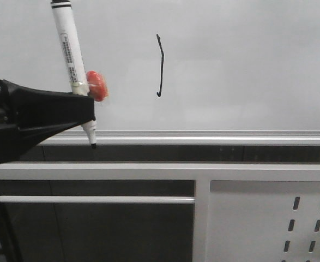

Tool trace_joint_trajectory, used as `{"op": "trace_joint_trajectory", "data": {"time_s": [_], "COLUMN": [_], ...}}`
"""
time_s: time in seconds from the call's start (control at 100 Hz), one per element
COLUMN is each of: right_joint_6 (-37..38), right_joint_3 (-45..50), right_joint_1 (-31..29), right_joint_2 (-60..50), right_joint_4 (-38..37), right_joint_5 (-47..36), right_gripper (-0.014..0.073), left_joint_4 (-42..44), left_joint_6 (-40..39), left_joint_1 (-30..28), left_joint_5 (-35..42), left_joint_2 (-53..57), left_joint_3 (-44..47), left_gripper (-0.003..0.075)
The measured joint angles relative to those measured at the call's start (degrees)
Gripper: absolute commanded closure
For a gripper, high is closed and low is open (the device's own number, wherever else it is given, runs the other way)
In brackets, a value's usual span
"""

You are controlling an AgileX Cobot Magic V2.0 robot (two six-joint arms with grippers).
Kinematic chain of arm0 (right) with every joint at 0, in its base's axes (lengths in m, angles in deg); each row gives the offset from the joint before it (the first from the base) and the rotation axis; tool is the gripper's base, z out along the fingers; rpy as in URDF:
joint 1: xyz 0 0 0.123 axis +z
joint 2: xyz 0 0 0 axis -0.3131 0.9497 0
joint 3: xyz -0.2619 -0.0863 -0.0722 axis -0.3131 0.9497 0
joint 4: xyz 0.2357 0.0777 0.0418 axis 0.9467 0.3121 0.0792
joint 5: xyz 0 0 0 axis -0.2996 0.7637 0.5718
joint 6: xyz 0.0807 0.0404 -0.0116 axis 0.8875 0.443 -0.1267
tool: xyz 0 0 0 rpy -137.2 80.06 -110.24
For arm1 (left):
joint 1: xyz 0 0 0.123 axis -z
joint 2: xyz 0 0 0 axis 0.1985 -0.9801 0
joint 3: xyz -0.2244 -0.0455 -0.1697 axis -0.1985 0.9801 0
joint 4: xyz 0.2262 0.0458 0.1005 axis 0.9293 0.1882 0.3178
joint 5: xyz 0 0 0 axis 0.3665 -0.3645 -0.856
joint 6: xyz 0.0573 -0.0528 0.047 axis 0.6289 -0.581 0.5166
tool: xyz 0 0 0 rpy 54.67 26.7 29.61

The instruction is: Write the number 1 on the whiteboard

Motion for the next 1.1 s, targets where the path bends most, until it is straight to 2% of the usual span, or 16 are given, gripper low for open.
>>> {"op": "trace_joint_trajectory", "data": {"time_s": [0.18, 0.39, 0.6, 0.79, 1.1], "right_joint_6": [-9.54, -16.55, -18.83, -19.65, -19.75], "right_joint_3": [0.00, 0.00, 0.00, 0.00, 0.00], "right_joint_1": [0.00, 0.00, 0.00, 0.00, 0.00], "right_joint_2": [-5.08, -6.24, -6.24, -6.24, -6.24], "right_joint_4": [5.67, 10.80, 12.68, 12.80, 12.85], "right_joint_5": [4.79, 7.17, 7.37, 7.37, 7.27], "right_gripper": [0.0057, 0.0057, 0.0057, 0.0057, 0.0057], "left_joint_4": [-3.57, -8.20, -13.80, -16.03, -21.90], "left_joint_6": [5.13, 8.25, 11.39, 14.05, 14.35], "left_joint_1": [0.00, 0.00, 0.00, 0.00, 0.00], "left_joint_5": [0.00, 0.00, 0.00, -1.38, -20.20], "left_joint_2": [2.11, 2.36, 3.96, 11.37, 27.41], "left_joint_3": [0.00, 0.00, 0.00, 1.34, 2.33], "left_gripper": [0.0739, 0.0739, 0.0739, 0.0739, 0.0739]}}
